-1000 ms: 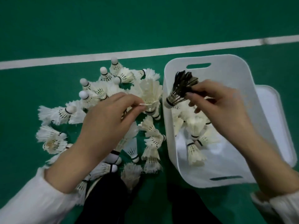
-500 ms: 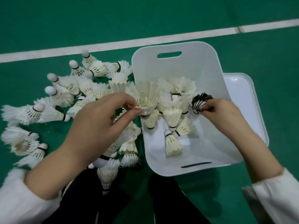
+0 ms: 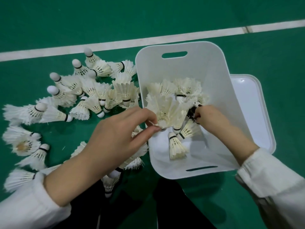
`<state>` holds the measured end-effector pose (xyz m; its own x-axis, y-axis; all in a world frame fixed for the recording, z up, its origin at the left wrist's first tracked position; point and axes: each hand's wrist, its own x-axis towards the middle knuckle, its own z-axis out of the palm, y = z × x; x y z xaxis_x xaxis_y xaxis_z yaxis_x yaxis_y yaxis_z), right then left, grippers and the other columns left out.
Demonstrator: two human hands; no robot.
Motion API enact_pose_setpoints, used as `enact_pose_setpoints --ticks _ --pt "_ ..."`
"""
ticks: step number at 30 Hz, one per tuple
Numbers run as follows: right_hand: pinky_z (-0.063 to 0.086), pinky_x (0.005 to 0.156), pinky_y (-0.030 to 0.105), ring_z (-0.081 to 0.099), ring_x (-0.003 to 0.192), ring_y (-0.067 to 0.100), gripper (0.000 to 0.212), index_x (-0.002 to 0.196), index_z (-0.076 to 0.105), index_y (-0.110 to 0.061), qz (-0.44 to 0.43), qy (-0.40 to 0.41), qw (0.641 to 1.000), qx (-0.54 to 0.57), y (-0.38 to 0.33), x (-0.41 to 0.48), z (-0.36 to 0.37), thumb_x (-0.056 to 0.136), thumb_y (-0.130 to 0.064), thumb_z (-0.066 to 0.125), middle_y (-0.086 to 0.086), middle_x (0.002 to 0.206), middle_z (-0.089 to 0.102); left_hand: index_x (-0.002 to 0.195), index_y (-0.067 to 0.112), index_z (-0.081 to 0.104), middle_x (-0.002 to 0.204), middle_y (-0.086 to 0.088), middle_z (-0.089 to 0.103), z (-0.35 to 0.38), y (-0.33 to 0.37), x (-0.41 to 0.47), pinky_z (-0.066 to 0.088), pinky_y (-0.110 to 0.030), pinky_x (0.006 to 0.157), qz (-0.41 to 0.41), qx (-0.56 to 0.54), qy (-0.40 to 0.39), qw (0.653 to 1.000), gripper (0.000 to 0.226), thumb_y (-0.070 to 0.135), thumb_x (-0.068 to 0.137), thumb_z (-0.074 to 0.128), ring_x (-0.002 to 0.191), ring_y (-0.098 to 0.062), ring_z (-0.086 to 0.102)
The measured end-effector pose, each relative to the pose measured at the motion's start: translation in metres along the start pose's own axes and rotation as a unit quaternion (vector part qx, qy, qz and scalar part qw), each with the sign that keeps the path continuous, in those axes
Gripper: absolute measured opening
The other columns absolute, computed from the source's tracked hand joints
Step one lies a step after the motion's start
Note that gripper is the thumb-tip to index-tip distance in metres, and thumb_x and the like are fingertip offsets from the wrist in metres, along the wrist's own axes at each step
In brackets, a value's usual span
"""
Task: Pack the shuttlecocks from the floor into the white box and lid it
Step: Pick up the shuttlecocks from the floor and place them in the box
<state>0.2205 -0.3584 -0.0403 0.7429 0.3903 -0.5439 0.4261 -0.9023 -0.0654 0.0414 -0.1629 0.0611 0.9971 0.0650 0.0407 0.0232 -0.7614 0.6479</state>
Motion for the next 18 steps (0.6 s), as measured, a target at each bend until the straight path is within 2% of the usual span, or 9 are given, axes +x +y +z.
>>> enact_pose_setpoints --ticks 2,4,6,7,8,10,13,15,18 --pt "0.043 0.073 0.033 0.056 0.094 0.034 0.030 0.116 0.054 -0.005 0.002 0.005 1.000 -0.006 0.002 -0.008 -0.004 0.086 -0.004 0.053 0.016 0.115 0.052 0.092 0.030 0.057 0.083 0.023 0.055 -0.001 -0.001 0.000 0.033 -0.005 0.054 0.001 -0.002 0.001 1.000 0.018 0.045 0.087 0.048 0.064 0.021 0.043" --pt "0.043 0.078 0.035 0.056 0.099 0.035 0.038 0.124 0.049 -0.010 -0.008 0.047 0.999 -0.004 -0.001 -0.024 -0.020 0.087 -0.012 0.056 0.012 0.125 0.046 0.092 0.030 0.057 0.083 0.023 0.055 -0.001 -0.002 -0.001 0.034 -0.005 0.054 0.000 -0.003 0.003 1.000 0.018 0.044 0.087 0.048 0.065 0.021 0.043" --pt "0.042 0.078 0.032 0.060 0.095 0.026 0.038 0.124 0.050 -0.018 -0.053 0.127 0.988 0.065 -0.009 -0.048 -0.044 0.088 -0.018 0.058 0.005 0.123 0.051 0.092 0.029 0.058 0.083 0.023 0.055 -0.001 -0.004 -0.001 0.033 -0.004 0.055 0.001 -0.002 0.003 1.000 0.018 0.044 0.087 0.049 0.065 0.023 0.043" --pt "0.044 0.075 0.029 0.062 0.087 0.018 0.035 0.123 0.051 -0.023 -0.085 0.156 0.976 0.128 -0.015 -0.062 -0.057 0.088 -0.021 0.057 0.000 0.115 0.056 0.092 0.029 0.058 0.083 0.022 0.056 -0.001 -0.005 -0.001 0.033 -0.004 0.055 0.002 -0.002 0.001 1.000 0.018 0.044 0.087 0.049 0.065 0.023 0.043" --pt "0.046 0.070 0.024 0.063 0.077 0.012 0.033 0.121 0.051 -0.028 -0.120 0.157 0.959 0.204 -0.022 -0.077 -0.070 0.089 -0.022 0.056 -0.006 0.103 0.061 0.092 0.028 0.058 0.084 0.021 0.057 -0.001 -0.005 -0.001 0.033 -0.004 0.056 0.001 -0.003 0.002 1.000 0.018 0.043 0.087 0.049 0.066 0.023 0.043" --pt "0.050 0.062 0.021 0.064 0.066 0.010 0.035 0.122 0.047 -0.036 -0.198 0.079 0.919 0.332 -0.038 -0.105 -0.090 0.089 -0.022 0.052 -0.007 0.086 0.065 0.092 0.028 0.058 0.084 0.020 0.058 -0.002 -0.005 0.000 0.033 -0.003 0.056 0.003 -0.006 0.004 1.000 0.018 0.042 0.088 0.049 0.067 0.023 0.043" --pt "0.050 0.063 0.019 0.065 0.071 0.009 0.037 0.116 0.049 -0.046 -0.250 -0.026 0.915 0.316 -0.054 -0.113 -0.088 0.084 -0.028 0.054 -0.014 0.088 0.065 0.092 0.027 0.058 0.083 0.020 0.057 -0.002 -0.005 0.000 0.033 -0.003 0.056 0.006 -0.007 0.011 1.000 0.018 0.042 0.087 0.049 0.066 0.022 0.044" --pt "0.048 0.062 0.018 0.063 0.074 0.004 0.021 0.100 0.060 -0.040 -0.251 -0.010 0.921 0.296 -0.062 -0.104 -0.073 0.082 -0.030 0.062 -0.020 0.085 0.065 0.094 0.027 0.058 0.084 0.019 0.057 -0.002 -0.007 -0.001 0.032 -0.003 0.055 0.003 -0.009 0.015 1.000 0.019 0.043 0.087 0.049 0.065 0.021 0.044" --pt "0.048 0.057 0.020 0.063 0.066 0.007 0.004 0.080 0.065 -0.029 -0.210 0.044 0.909 0.358 -0.063 -0.090 -0.061 0.080 -0.026 0.066 -0.012 0.075 0.067 0.112 0.032 0.049 0.089 0.019 0.059 -0.003 -0.008 -0.002 0.034 -0.009 0.051 -0.030 -0.052 0.017 0.998 0.031 0.050 0.086 0.048 0.055 0.009 0.049"
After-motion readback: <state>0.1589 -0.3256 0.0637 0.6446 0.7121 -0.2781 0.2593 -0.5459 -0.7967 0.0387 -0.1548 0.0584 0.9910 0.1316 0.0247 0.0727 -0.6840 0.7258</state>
